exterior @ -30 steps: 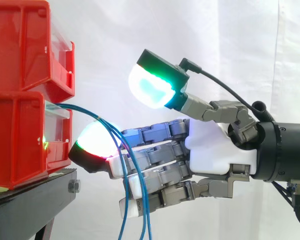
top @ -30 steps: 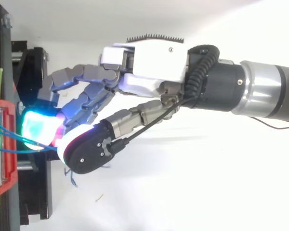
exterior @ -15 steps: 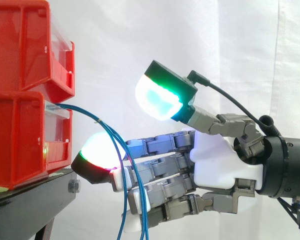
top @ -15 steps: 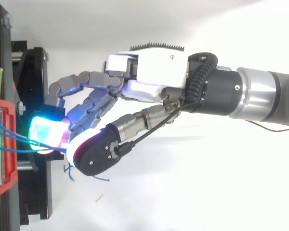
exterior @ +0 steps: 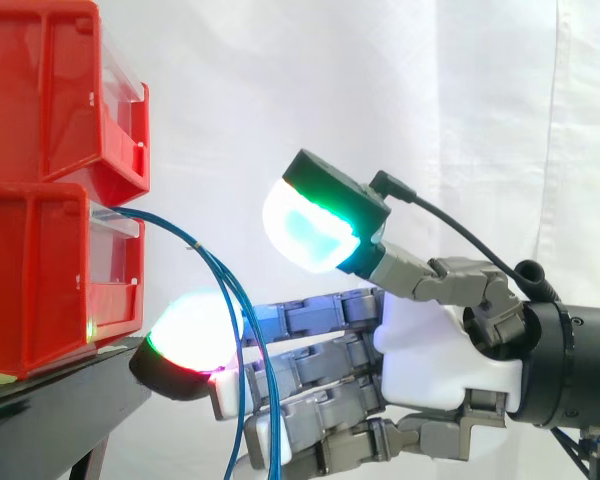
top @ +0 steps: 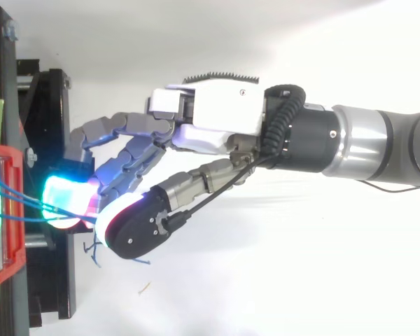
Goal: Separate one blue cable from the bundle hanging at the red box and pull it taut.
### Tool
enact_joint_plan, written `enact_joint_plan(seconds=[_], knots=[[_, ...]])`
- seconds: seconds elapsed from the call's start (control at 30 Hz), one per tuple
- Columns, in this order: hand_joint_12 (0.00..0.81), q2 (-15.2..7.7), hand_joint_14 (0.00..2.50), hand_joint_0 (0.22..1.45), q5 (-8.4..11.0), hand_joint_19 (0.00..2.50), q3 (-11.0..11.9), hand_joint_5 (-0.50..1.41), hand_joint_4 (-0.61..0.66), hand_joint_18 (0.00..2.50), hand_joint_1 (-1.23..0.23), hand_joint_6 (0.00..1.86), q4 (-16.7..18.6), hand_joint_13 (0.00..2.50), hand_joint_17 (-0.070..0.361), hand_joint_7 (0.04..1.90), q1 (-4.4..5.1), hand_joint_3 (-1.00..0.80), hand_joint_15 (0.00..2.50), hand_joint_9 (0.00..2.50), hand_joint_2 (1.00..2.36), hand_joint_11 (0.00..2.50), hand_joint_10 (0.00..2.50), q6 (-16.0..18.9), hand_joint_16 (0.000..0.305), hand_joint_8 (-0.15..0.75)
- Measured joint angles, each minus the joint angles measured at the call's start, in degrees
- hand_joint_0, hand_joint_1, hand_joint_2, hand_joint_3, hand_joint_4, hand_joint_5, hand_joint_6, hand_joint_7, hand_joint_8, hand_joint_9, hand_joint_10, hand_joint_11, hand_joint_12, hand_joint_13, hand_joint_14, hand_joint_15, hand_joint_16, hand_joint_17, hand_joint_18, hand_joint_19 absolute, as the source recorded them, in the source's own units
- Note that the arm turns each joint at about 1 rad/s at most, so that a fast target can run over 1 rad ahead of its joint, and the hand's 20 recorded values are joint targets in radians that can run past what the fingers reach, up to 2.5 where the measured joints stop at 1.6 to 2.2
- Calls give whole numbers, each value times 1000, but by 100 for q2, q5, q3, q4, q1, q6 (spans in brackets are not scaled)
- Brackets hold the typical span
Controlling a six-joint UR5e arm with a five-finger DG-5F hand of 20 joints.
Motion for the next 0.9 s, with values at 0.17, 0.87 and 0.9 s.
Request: enact_joint_plan(seconds=[0.17, 0.87, 0.9], knots=[[391, -65, 26, 597, 4, 590, 1, -188, 212, 713, -647, 503, 137, 1110, 97, 1031, 1, -436, 900, 798, 1005, 801, 20, -3, 43, 311], [364, 62, 29, 623, -182, 610, 4, -187, 212, 730, -677, 503, -31, 1183, 99, 1041, 16, -445, 1073, 806, 1004, 810, 20, -129, 44, 299], [365, 103, 30, 627, -207, 609, 4, -186, 210, 733, -686, 502, -116, 1183, 100, 1046, 16, -439, 1075, 806, 1005, 808, 19, -141, 44, 301]])
